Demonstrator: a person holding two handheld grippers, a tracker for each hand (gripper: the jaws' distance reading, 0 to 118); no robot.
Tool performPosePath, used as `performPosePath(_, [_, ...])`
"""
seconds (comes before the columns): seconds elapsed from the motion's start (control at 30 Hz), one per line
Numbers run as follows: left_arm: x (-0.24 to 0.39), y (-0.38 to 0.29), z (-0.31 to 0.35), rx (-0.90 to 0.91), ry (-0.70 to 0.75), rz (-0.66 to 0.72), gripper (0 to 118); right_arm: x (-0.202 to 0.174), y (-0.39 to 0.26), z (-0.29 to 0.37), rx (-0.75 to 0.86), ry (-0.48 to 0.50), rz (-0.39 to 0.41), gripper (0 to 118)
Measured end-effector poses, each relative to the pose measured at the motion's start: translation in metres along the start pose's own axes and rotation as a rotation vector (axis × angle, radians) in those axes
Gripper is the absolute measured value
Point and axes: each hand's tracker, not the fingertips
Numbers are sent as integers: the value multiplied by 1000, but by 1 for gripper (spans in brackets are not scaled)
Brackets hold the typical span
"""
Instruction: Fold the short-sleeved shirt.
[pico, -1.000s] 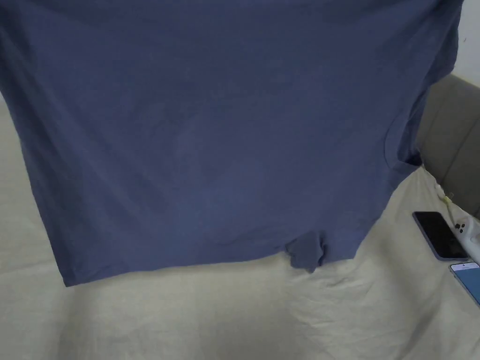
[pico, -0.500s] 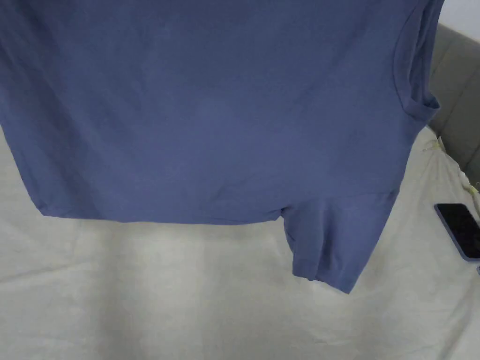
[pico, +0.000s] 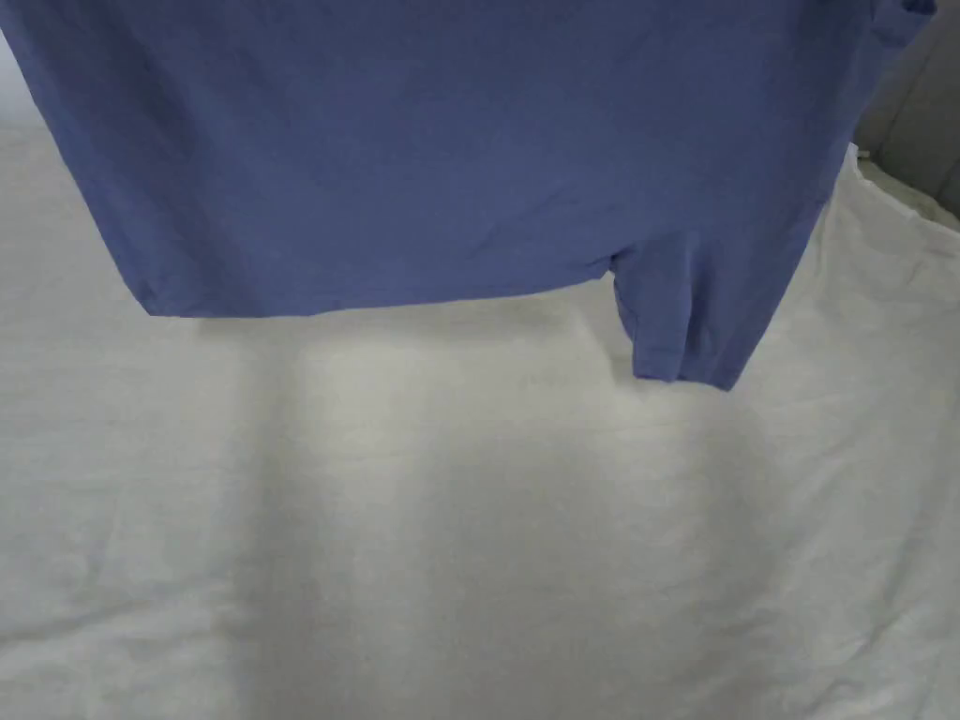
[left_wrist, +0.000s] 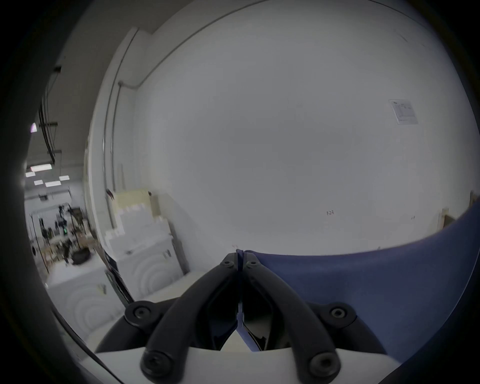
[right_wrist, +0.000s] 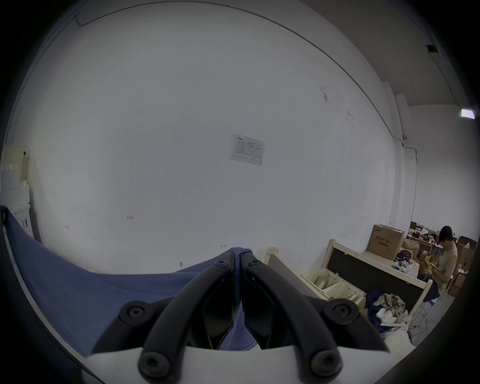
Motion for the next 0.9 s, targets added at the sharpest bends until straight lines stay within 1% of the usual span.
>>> performPosePath(0.07, [7, -8, -13, 12, 9, 31, 0, -6, -10, -15, -3, -23, -13, 2])
performPosePath(0.13, [17, -17, -20, 33, 24, 28, 0, -10, -22, -25, -4, -23, -58, 2])
performPosePath(0.17, [20, -23, -21, 56, 40, 22, 0, -12, -28, -29, -7, -23, -63, 2])
performPosePath(0.23, [29, -37, -26, 104, 58, -8, 0, -18, -46, -40, -13, -26, -54, 2])
performPosePath(0.3, [37, -56, -31, 103, 66, -36, 0, -24, -67, -48, -30, -25, -32, 2])
performPosePath(0.37, [43, -80, -40, 56, 53, -74, 0, -27, -94, -58, -80, -12, -35, 2])
performPosePath(0.47, [51, -127, -48, -38, 25, -98, 0, -29, -142, -71, -180, 20, -76, 2])
performPosePath(0.53, [55, -162, -53, -96, 11, -129, 0, -32, -179, -77, -256, 18, -72, 2])
performPosePath(0.7, [62, -248, -45, -220, -53, -236, 0, -34, -271, -80, -421, 30, -93, 2])
performPosePath(0.73, [62, -267, -42, -248, -58, -265, 0, -31, -290, -80, -449, 38, -110, 2])
performPosePath(0.83, [58, -312, -28, -337, -84, -268, 0, -28, -340, -74, -537, 36, -179, 2])
performPosePath(0.9, [53, -339, -18, -399, -106, -263, 0, -29, -371, -63, -599, 49, -176, 2])
